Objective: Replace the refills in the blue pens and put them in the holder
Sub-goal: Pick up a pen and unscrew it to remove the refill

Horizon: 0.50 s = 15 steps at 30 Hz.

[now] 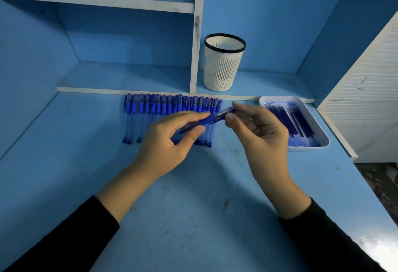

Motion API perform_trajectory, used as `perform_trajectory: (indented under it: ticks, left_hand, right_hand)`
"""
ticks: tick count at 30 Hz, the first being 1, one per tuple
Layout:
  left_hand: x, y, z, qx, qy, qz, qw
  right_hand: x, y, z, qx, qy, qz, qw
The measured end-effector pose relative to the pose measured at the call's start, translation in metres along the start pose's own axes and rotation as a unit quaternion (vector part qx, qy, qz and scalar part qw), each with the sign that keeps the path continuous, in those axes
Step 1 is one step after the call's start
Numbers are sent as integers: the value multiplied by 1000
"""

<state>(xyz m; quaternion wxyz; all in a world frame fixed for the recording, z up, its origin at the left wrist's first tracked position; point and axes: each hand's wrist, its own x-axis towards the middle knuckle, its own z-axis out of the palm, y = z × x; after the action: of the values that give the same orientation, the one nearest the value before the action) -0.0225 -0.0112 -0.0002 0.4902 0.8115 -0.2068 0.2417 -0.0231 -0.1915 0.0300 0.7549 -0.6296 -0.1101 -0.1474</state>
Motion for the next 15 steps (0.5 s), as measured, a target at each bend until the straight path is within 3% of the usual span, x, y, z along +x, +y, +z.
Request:
perform_trajectory:
  ticks: [5, 9, 12, 15]
  left_hand:
    - [15, -27, -7, 90, -62, -63, 992]
    - [36, -53, -12, 241, -146, -122, 952]
    - [45, -59, -10, 302, -167, -123, 931]
    - [45, -60, -7, 321, -192, -137, 917]
  right_hand:
    - [23, -19, -19, -67, 93, -111, 987]
    - [59, -49, -24, -111, 166, -232, 952]
    - [99, -62, -20, -139, 181, -280, 933]
    - [138, -57, -7, -196, 158, -274, 928]
